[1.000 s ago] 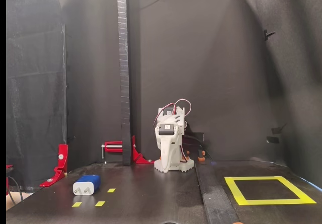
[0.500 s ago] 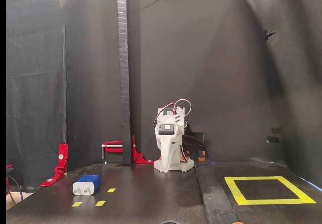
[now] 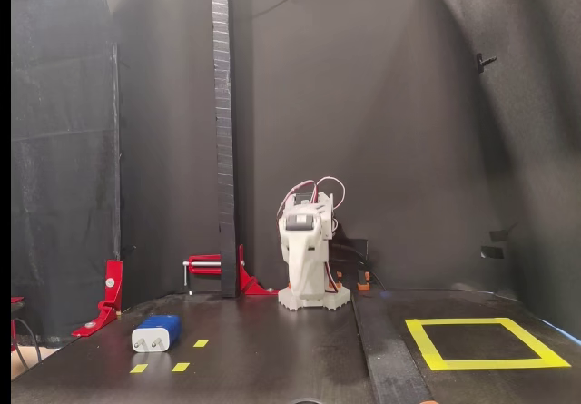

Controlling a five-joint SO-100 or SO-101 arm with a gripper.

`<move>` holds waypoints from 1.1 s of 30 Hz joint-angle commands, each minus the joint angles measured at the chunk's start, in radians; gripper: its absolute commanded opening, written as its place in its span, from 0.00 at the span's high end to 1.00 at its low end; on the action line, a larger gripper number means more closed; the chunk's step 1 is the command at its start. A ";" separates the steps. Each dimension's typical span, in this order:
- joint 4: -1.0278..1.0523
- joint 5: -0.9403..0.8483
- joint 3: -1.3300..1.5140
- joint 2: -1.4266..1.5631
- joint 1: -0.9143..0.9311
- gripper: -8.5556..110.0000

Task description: Grasp the block and place it in the designated area.

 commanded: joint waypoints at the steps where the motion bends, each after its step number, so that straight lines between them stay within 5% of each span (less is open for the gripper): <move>1: -0.081 0.002 0.006 0.006 0.003 0.93; 14: -0.439 0.002 0.006 0.006 0.003 0.93; 33: -0.388 0.002 0.006 0.006 0.040 0.93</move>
